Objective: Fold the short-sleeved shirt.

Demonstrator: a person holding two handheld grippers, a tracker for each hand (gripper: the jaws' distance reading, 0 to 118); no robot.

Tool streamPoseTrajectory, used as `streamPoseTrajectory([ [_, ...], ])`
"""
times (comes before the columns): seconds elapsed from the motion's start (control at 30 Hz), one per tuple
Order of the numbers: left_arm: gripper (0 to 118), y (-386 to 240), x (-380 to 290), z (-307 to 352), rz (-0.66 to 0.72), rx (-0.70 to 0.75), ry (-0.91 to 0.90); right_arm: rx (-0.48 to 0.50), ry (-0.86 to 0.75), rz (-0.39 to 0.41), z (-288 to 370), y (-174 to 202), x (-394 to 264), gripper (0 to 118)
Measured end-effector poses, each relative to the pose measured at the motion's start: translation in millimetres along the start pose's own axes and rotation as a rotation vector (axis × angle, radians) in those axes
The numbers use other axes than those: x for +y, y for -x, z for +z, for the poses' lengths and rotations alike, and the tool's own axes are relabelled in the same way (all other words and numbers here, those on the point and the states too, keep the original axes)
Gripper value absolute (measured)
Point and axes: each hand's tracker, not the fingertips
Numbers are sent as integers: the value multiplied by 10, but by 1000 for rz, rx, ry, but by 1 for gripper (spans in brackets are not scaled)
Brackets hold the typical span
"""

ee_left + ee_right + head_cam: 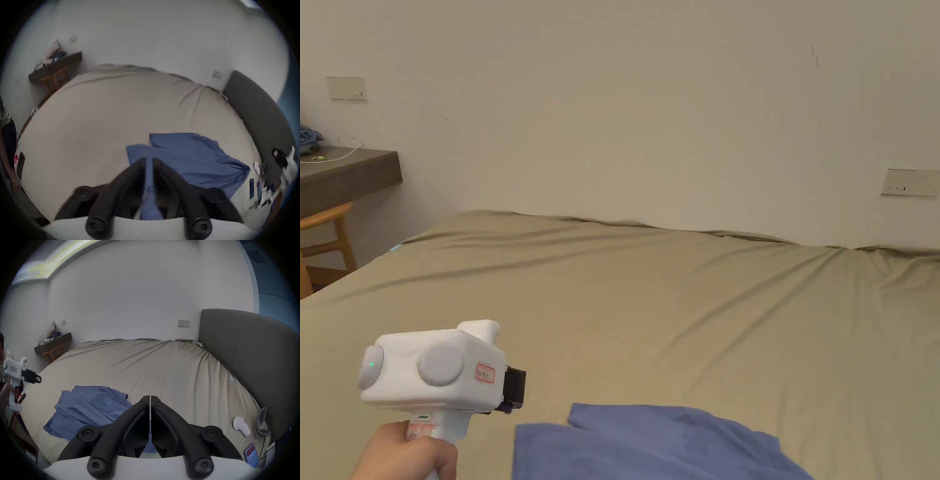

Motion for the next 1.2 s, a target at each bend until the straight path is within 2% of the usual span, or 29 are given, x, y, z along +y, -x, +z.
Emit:
streamPoseTrajectory([
  [0.03, 86, 29, 81, -181, 13, -11, 36, -3, 5, 4, -18, -4, 2, 3],
  [0.07, 113, 36, 170, -417, 26, -14, 117, -8, 11, 5, -47, -11, 4, 3],
  [0.1, 117, 67, 206, -600, 48, -34, 152, -13, 19, 7, -78, -17, 5, 3],
  [0.4, 116, 144, 357, -2015, 135, -22, 406, -39, 93, -7, -341, -58, -124, 3],
  [0.47, 104, 88, 287, -2098, 124, -22, 454, -43, 104, -7, -382, -68, -129, 3],
  [0.53, 62, -3, 274, -2078, 9, 76, 441, -49, 117, 0, -430, -81, -124, 3],
  [0.57, 47, -72, 278, -2039, -91, 133, 421, -51, 121, -1, -458, -91, -122, 3],
  [0.6, 39, -98, 283, -1999, -147, 126, 401, -50, 123, -7, -486, -104, -125, 3],
  [0.63, 39, -82, 308, -1968, -135, 80, 382, -48, 128, -16, -510, -114, -127, 3],
  [0.67, 14, -42, 336, -1953, -76, 5, 376, -42, 134, -33, -534, -124, -135, 3],
  [0.7, 4, -14, 352, -1943, 29, -68, 396, -19, 143, -66, -554, -136, -146, 3],
  [0.73, 4, -99, 276, -1776, 69, -85, 391, 17, 157, -101, -576, -153, -155, 4],
  [0.77, 4, -190, 216, -1724, -20, -38, 379, 60, 182, -140, -613, -181, -165, 11],
  [0.8, 4, -232, 190, -1706, -77, -25, 364, 113, 215, -183, -668, -225, -189, 39],
  [0.83, 4, -244, 159, -1701, -88, -6, 369, 147, 253, -208, -735, -250, -215, 77],
  [0.87, 4, -257, 157, -1642, -69, -19, 379, 180, 333, -225, -838, -258, -259, 109],
  [0.9, 4, -252, 125, -1606, -47, -28, 372, 213, 388, -233, -916, -245, -301, 118],
  [0.97, 4, -212, 144, -1589, -32, -49, 351, 223, 472, -200, -1063, -186, -358, 118],
  [1.1, 4, -174, 134, -1598, -34, -67, 368, 178, 657, -145, -1431, -51, -508, 115],
  [1.13, 4, -122, 181, -1671, -34, -69, 370, 167, 708, -158, -1527, -50, -548, 102],
  [1.17, 4, -114, 171, -1674, -32, -71, 363, 139, 766, -173, -1603, -54, -585, 66],
  [1.2, 4, -113, 169, -1669, -29, -72, 353, 117, 798, -163, -1638, -48, -605, 12],
])
